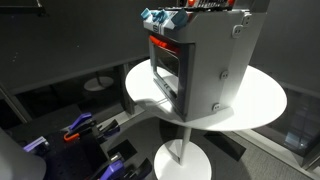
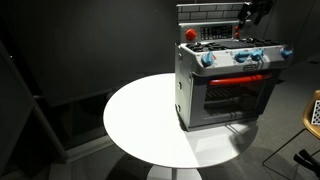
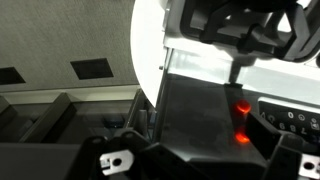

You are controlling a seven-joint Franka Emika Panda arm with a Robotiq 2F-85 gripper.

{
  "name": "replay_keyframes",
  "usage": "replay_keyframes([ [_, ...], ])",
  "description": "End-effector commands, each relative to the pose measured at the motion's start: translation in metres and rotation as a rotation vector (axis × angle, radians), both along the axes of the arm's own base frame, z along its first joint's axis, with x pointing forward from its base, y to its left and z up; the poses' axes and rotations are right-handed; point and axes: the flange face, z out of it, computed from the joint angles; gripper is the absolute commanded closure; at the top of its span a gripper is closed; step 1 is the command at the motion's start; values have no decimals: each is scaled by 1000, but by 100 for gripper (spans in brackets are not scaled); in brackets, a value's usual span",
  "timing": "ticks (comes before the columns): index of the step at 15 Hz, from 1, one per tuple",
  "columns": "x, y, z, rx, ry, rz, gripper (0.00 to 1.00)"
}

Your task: Push the top orange button on the right side of the stove button display

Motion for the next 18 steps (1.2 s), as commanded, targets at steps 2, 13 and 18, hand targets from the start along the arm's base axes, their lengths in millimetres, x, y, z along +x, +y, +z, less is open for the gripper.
replay_keyframes([
  [2,11,2,7,-18,-16,-10,0],
  [13,18,-3,3,-44,-16,-12,0],
  [18,16,-4,6,-41,-9,-22,0],
])
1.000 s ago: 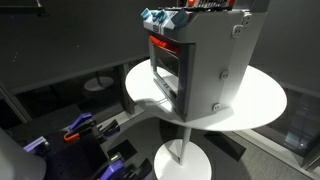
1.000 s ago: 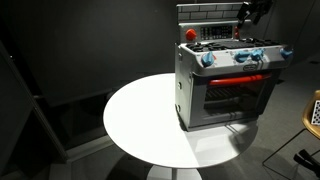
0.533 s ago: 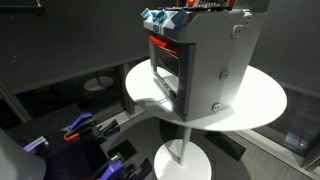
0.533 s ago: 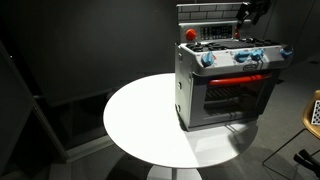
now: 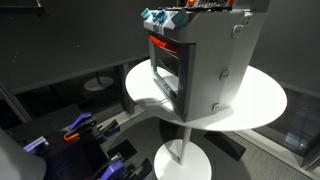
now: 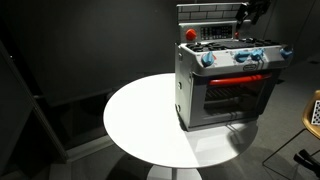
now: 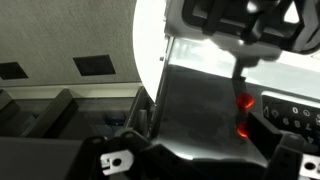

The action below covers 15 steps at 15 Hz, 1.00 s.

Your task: Push the top orange button on the right side of the stove button display

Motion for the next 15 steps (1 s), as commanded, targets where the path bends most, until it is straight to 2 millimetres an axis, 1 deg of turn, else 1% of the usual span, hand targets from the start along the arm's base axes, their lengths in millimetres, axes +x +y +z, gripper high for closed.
replay_keyframes([
  [1,4,-6,8,-12,1,-41,0],
  [3,-3,-5,10,13,35,-52,0],
  [7,-24,-3,20,89,138,-75,0],
  [11,-53,4,36,164,237,-114,0],
  [15,-84,9,44,217,360,-161,0],
])
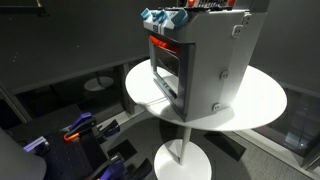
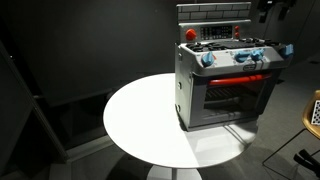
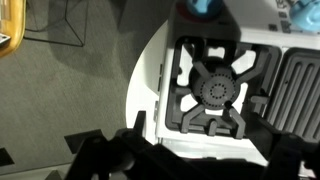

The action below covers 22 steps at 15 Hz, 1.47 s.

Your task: Push the top orange button on the right side of the stove button display

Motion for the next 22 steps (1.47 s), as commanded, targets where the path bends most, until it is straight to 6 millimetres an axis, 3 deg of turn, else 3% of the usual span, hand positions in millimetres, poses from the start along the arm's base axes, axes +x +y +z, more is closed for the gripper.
replay_keyframes([
  [1,-26,4,11,50,85,-44,0],
  [10,-87,19,29,56,140,-15,0],
  [15,-120,29,18,60,148,8,0],
  [18,-131,31,12,66,159,11,0],
  [19,-120,29,13,70,174,2,0],
  [22,-121,30,11,71,179,2,0],
])
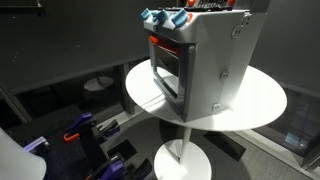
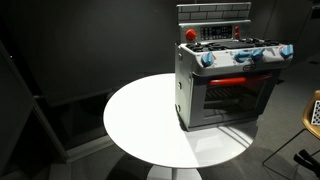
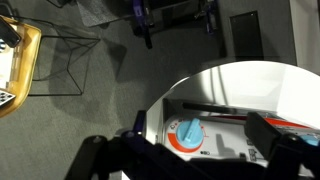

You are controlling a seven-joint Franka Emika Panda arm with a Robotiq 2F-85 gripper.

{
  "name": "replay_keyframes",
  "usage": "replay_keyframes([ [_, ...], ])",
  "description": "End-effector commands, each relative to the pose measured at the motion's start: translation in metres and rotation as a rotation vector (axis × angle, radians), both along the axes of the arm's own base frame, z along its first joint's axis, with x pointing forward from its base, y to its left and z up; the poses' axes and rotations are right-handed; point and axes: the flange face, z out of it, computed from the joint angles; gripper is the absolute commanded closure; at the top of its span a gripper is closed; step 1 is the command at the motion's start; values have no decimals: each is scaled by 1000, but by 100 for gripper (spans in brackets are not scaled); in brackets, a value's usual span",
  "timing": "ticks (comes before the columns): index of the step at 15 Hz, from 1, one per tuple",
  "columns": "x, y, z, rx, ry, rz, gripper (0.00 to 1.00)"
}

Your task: Push the top orange button on the right side of the stove button display

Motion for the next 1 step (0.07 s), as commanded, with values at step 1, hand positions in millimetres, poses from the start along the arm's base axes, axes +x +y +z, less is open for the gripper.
replay_keyframes([
  [1,1,0,0,0,2,0,0],
])
